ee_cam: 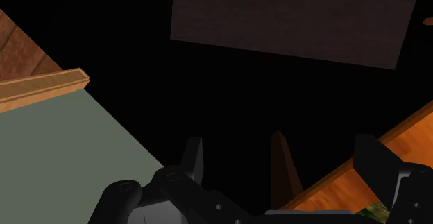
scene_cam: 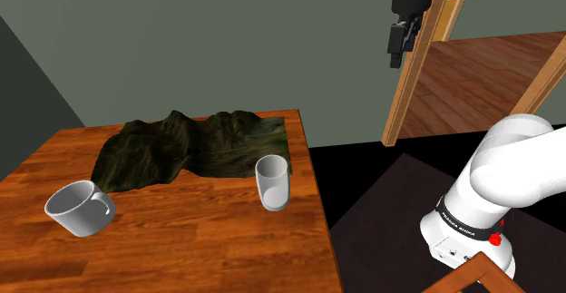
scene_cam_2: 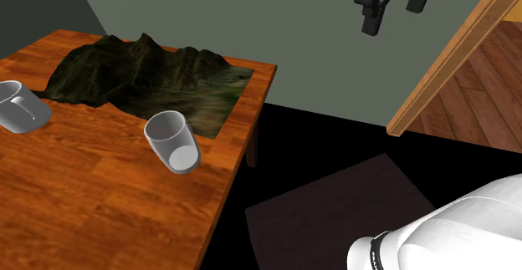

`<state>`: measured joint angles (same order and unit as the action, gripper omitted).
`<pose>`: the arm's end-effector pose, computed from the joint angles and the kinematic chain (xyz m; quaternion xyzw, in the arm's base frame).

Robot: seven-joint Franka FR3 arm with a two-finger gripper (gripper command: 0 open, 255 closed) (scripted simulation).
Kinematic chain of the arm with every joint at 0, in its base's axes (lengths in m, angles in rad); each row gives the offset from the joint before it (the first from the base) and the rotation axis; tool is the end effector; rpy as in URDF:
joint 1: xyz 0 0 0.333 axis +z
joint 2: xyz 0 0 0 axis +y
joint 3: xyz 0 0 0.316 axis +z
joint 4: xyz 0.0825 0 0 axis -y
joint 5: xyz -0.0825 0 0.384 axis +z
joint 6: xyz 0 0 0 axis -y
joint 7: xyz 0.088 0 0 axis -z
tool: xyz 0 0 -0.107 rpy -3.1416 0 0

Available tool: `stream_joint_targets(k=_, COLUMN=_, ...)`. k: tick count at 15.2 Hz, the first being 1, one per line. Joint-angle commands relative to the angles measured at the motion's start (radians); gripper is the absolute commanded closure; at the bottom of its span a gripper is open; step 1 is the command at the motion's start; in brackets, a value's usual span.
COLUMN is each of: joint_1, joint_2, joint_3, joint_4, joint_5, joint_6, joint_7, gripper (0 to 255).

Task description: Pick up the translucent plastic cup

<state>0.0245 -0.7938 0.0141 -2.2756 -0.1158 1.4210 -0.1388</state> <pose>0.2892 -0.0009 0.6184 0.9944 0.0793 -0.0336 0.0608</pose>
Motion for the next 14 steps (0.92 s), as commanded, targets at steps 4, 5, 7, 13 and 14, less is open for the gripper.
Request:
stream_joint_targets(k=4, joint_1=0.015, joint_2=-0.002, joint_3=0.059, joint_4=-0.044, joint_5=0.054, joint_6=0.048, joint_7=0.083, gripper=0)
stream_joint_targets(k=5, joint_1=0.020, joint_2=0.000, joint_3=0.079, joint_4=-0.056, joint_5=0.071, joint_6=0.065, joint_7=0.110, gripper=0)
stream_joint_targets(k=7, joint_1=0.031, joint_2=0.008, joint_3=0.119, joint_4=-0.077, joint_5=0.106, joint_6=0.100, joint_7=0.164, gripper=0)
stream_joint_targets(k=13, joint_1=0.059, joint_2=0.068, joint_3=0.246, joint_4=-0.109, joint_5=0.199, joint_6=0.219, joint_7=0.324, gripper=0)
stream_joint_targets(k=14, joint_1=0.062, joint_2=0.083, joint_3=0.268, joint_4=-0.110, joint_5=0.212, joint_6=0.240, joint_7=0.350, gripper=0)
